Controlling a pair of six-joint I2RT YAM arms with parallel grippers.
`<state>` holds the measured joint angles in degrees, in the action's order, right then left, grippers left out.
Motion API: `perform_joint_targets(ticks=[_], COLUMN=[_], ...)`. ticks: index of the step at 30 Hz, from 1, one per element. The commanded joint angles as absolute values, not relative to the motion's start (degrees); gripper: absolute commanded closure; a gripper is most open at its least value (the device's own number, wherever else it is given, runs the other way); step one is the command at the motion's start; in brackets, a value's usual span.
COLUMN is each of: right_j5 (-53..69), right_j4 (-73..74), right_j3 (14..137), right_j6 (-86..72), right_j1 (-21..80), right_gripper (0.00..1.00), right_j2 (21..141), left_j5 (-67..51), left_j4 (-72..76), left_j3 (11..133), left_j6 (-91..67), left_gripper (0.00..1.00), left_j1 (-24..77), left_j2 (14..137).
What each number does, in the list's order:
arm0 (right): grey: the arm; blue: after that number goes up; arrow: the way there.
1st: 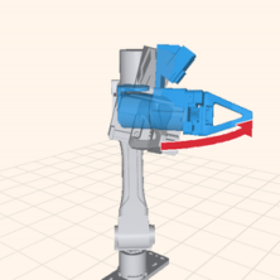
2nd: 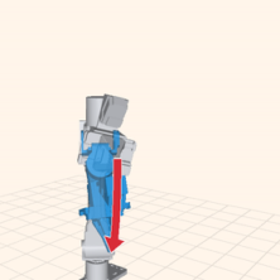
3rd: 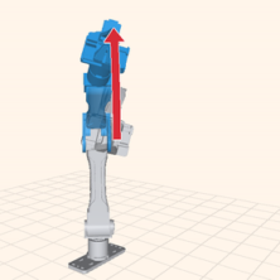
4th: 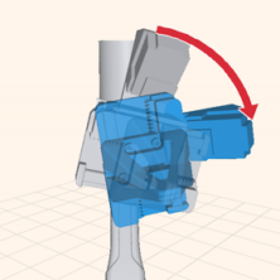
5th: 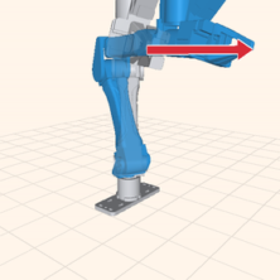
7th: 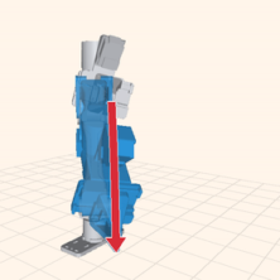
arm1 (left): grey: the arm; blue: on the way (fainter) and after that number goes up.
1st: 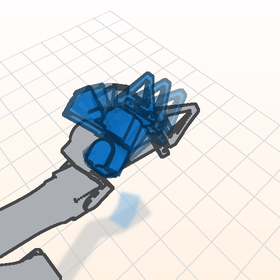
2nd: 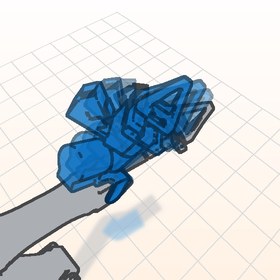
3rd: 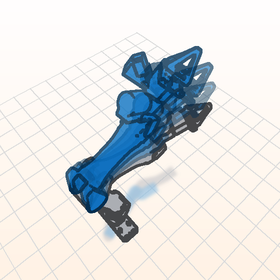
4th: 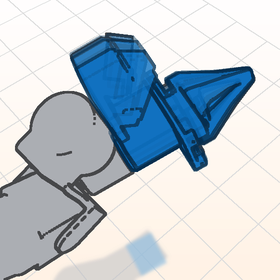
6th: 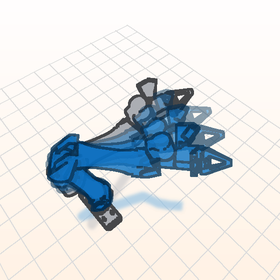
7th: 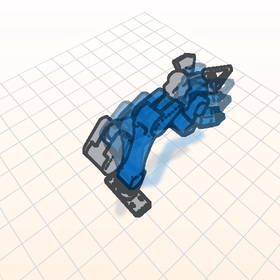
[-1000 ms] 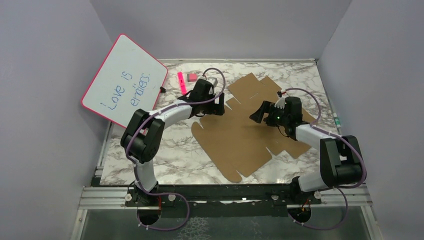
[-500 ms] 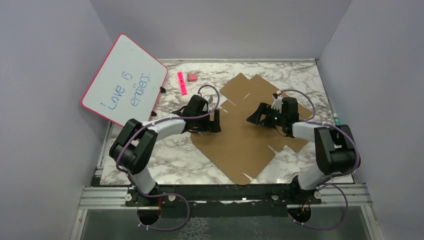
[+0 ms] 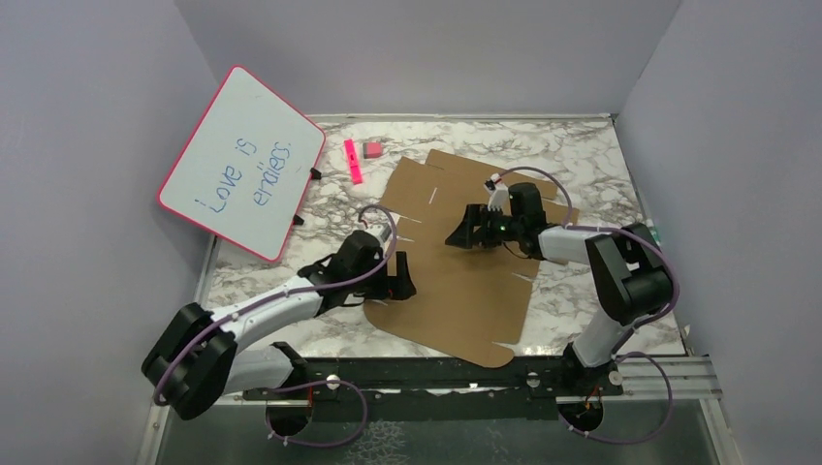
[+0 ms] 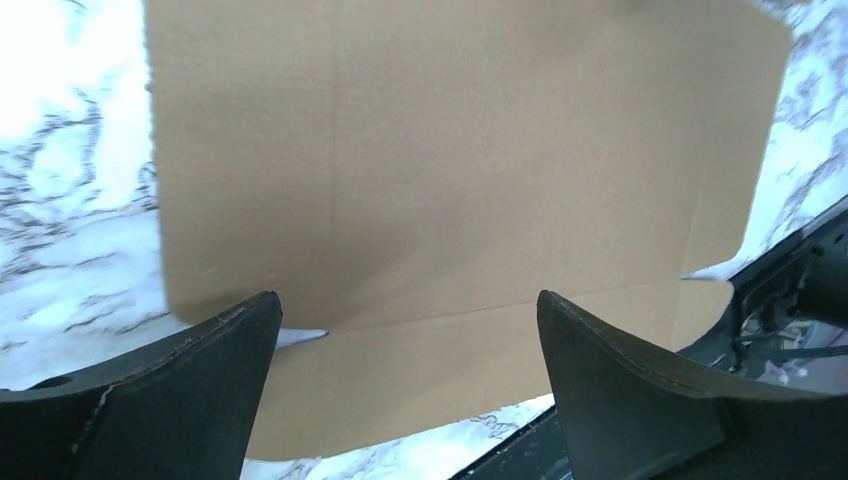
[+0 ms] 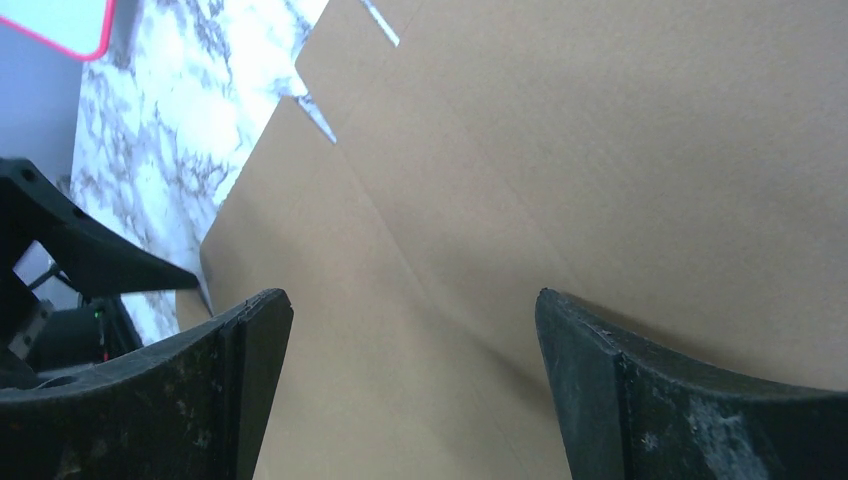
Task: Fold the paper box
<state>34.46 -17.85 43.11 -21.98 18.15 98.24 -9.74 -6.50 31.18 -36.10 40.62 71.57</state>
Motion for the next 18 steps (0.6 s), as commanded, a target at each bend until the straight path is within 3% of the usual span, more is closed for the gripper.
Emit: perform_joint_targets(ticks=[1, 7, 18], right_j5=[36.7, 27.0, 19.2], right_j4=[-11.9, -3.9, -3.1], right_j3=[45.0, 48.0, 46.1], right_j6=[-18.4, -13.3, -13.7], right_j1=[18.4, 18.0, 14.2], right_gripper=[0.03, 0.00, 0.00], right_j2=[93.8, 88.1, 83.0], left_j5=[-1.5, 0.2, -12.8], left_j4=[-10.0, -8.1, -8.9], left_j3=[32.3, 38.6, 64.4], left_j6=[-37.7, -33.6, -21.7], left_gripper=[0.01, 0.01, 0.06], left_j1=[39.6, 30.9, 17.4], left_j2=[63.4, 65.3, 94.0])
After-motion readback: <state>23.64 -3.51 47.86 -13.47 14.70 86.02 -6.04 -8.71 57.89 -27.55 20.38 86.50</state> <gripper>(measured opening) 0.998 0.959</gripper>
